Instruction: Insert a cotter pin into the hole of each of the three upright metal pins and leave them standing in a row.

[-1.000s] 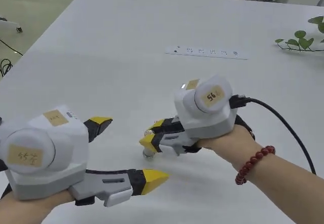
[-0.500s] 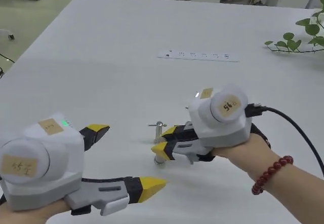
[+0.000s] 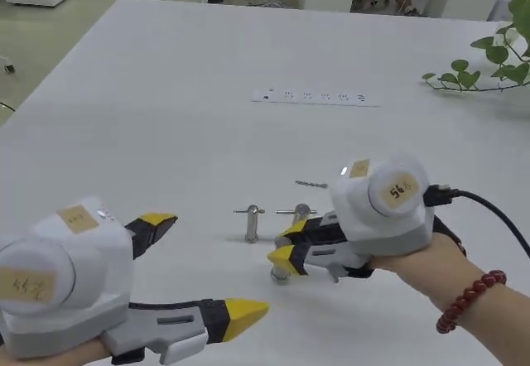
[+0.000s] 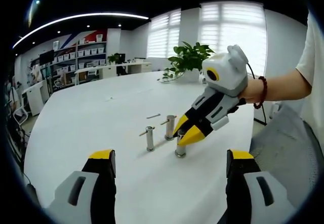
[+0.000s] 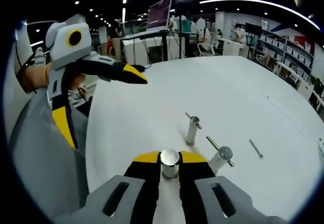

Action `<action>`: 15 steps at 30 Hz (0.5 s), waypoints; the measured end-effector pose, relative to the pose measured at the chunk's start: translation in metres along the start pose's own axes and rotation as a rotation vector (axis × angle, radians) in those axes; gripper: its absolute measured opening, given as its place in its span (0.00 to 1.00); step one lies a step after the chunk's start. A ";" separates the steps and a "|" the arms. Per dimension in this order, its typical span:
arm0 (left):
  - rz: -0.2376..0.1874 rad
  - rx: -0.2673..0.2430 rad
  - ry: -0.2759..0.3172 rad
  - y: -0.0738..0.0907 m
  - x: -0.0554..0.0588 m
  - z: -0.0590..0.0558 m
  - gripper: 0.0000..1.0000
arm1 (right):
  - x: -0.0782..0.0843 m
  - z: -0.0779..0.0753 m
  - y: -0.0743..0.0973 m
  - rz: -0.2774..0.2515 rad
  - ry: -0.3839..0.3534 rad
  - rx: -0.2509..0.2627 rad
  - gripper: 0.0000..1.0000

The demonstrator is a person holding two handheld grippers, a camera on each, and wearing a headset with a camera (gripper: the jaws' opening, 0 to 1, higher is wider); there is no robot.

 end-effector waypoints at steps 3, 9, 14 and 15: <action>0.000 0.005 -0.002 0.000 0.000 -0.001 0.90 | 0.004 0.000 0.001 -0.003 0.007 -0.004 0.14; 0.002 0.013 0.001 -0.002 0.001 -0.003 0.89 | 0.010 -0.003 0.002 -0.001 0.011 -0.013 0.14; 0.002 0.019 -0.003 -0.003 0.000 -0.005 0.89 | 0.012 -0.005 0.005 -0.020 0.022 -0.032 0.14; 0.001 0.018 -0.002 -0.003 0.000 -0.004 0.89 | 0.012 -0.005 0.005 -0.021 0.031 -0.036 0.14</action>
Point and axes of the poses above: the centre of the closed fingertips' face, and the gripper's own axes: y roughly backward along the fingers, z roughly to its left, x roughly out of its underside, the point moved 10 cm from there along y, roughly backward along the fingers, and after that the axes turned 4 degrees about z, right-handed, at the moved point
